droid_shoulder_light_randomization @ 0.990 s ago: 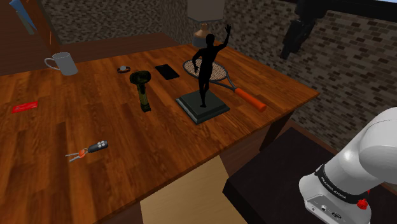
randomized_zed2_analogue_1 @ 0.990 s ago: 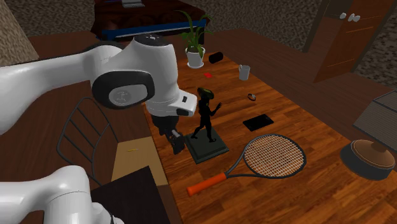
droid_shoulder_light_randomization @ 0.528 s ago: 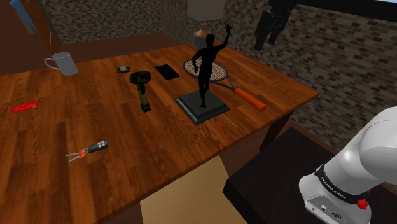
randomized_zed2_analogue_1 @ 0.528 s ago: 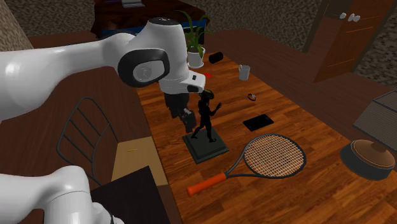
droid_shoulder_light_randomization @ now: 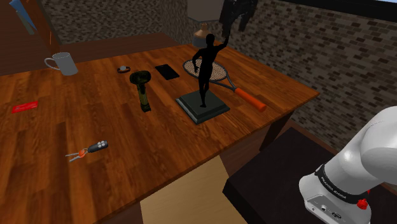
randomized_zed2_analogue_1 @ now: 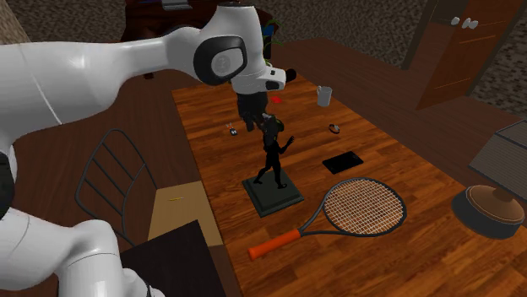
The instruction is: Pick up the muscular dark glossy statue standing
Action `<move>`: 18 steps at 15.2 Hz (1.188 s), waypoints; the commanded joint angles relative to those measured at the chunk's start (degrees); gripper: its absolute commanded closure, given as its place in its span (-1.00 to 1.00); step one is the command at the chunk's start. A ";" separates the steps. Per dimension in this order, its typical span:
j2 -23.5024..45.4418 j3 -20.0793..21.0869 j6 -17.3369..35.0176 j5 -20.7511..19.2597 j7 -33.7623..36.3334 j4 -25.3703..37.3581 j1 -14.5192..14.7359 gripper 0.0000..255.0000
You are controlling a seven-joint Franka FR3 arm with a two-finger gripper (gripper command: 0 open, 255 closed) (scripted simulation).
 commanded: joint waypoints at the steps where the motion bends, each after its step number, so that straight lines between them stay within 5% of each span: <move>1: 3.73 1.36 0.49 -1.26 1.76 4.01 0.23 -1.00; 5: 10.27 3.52 0.06 -4.02 4.78 11.98 0.90 -1.00; 14: 9.42 3.43 6.00 -3.97 5.19 5.19 0.93 -1.00; 15: 9.33 3.42 5.93 -3.95 5.16 5.18 0.93 1.00; 18: 9.28 3.40 5.93 -3.94 5.13 5.13 0.92 1.00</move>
